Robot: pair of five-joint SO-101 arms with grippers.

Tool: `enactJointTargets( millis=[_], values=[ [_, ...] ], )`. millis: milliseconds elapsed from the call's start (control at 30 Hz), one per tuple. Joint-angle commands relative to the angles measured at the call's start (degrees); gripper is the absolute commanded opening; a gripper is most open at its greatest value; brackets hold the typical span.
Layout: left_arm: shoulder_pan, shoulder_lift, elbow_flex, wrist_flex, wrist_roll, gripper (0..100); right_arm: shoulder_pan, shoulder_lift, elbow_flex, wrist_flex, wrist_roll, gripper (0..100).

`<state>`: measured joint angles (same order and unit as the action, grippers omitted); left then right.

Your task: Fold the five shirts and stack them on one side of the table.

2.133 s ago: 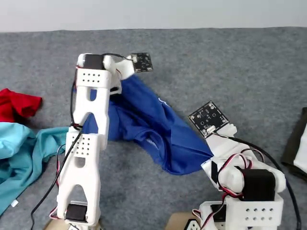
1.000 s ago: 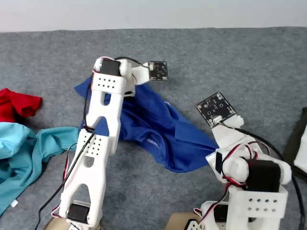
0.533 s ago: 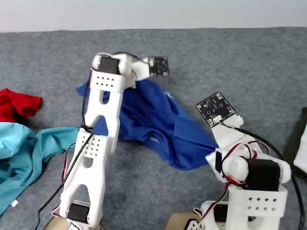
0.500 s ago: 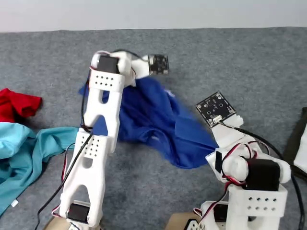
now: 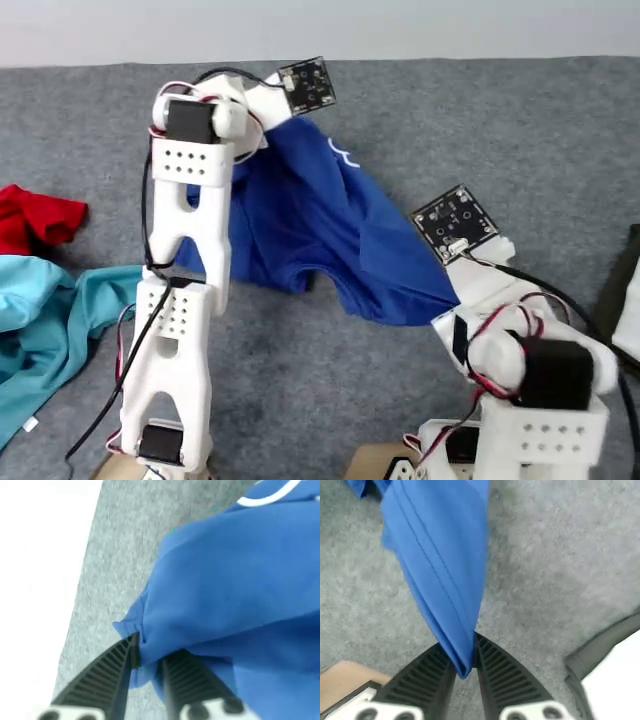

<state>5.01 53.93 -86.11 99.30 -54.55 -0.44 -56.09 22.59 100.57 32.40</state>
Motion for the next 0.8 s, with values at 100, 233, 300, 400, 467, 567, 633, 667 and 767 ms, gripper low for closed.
enactJointTargets(
  millis=[100, 233, 300, 400, 467, 567, 633, 667, 767],
  values=[
    [-2.3, -11.0, -1.6, 1.3, 0.1, 5, 0.7, 0.0, -9.5, 2.2, -0.6, 1.0],
    [-2.2, -13.4, -1.5, 1.3, 3.1, 13, 0.7, 0.0, -9.6, 2.2, -0.6, 1.0],
    [-1.8, -13.5, 0.1, 1.3, 3.2, 12, 0.7, 0.0, -9.6, 2.2, -0.6, 1.0],
    [-1.8, -13.7, 3.8, 1.3, 3.2, 6, 0.7, -0.4, -9.6, 2.2, -0.6, 1.0],
    [-1.8, -13.8, 6.4, 1.3, 3.1, 0, 0.7, -0.5, -9.7, 2.3, -0.6, 1.0],
    [-1.8, -14.0, 9.6, 1.3, 3.1, 0, 1.0, -0.6, -9.7, 2.3, -0.6, 1.0],
    [-1.8, -14.0, 10.8, 1.3, 3.1, 0, 2.0, -0.6, -9.7, 2.3, -0.6, 1.0],
    [-1.8, -14.0, 11.0, 1.3, 3.1, 0, 2.4, -0.6, -9.7, 2.3, -0.5, 1.0],
    [-1.8, -13.5, 11.2, 1.3, 3.1, 0, 3.2, -0.6, -9.7, 2.3, -0.5, 1.0]
  ],
)
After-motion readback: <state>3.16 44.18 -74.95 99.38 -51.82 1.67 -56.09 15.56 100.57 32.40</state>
